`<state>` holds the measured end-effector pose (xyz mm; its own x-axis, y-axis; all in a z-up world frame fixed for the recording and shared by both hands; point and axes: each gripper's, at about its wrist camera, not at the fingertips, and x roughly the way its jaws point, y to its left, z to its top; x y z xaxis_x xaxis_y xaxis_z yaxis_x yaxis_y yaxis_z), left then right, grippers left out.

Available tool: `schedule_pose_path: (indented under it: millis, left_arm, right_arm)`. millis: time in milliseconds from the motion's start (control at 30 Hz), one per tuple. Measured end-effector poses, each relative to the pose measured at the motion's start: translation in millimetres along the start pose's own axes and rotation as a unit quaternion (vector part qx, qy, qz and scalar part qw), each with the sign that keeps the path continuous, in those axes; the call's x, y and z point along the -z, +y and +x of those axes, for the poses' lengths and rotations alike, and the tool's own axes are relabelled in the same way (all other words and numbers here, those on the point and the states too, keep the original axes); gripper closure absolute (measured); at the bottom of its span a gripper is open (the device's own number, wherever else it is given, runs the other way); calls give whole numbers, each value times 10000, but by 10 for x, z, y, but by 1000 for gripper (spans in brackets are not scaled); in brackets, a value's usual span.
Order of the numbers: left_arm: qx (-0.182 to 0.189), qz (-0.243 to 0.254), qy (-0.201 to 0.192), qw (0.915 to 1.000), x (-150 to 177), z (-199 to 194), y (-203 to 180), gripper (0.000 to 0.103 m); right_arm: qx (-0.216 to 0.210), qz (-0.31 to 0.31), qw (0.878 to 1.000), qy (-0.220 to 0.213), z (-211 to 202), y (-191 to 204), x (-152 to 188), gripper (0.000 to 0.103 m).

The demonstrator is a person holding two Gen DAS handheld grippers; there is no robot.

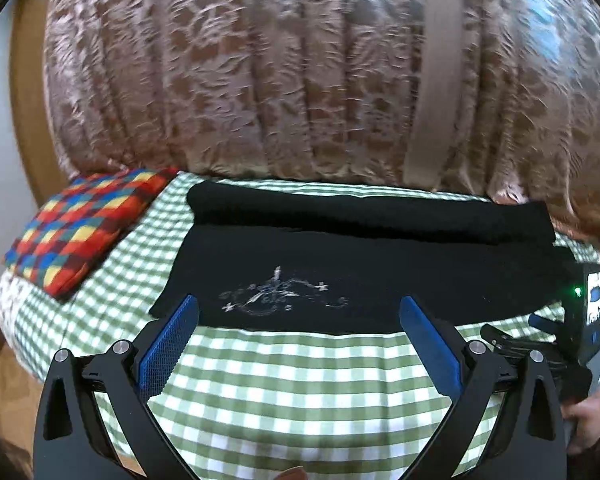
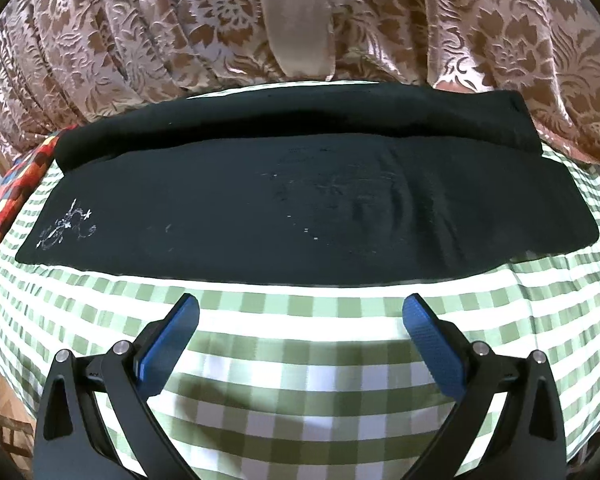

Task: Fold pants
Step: 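Move both open grippers over the black pants toward the waistband edge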

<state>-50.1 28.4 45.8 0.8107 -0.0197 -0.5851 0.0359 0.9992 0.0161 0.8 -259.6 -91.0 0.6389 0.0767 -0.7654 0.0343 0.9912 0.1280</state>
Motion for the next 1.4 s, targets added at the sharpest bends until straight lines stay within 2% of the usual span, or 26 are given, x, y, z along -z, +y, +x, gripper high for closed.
schedule_pose_path:
  millis: [300,633,867,1033,1167,1267,1400]
  left_arm:
    - [-71,181,43,9998,-44,-8,-165,3]
    - [-92,140,171,9997,25,47,-128,3]
    - [-208,54,235,9995,69,147,-6,3]
    - [-279,-283,521,9978,162,323,209,3]
    - [-489,-357,769,9952,283,502,360,3]
    - [-544,-538,870,9933,356,580,480,3]
    - [-665,-495,935,9922,413,742,577,3]
  right_arm:
    - [-16,58,9999,-103,-19,-84,20,2]
    - [227,-81,9997,-107,9,-77,-3,2]
    - [383,-241,9990,-52,106,-79,-105,2]
    - [509,-327,9982,-29,192,-92,-111,2]
    - [565,-301,9979,116,316,-156,-54,2]
    - [478,-273,9983,184,395,-204,-12,2]
    - [317,-164,9990,256,446,-263,-23,2]
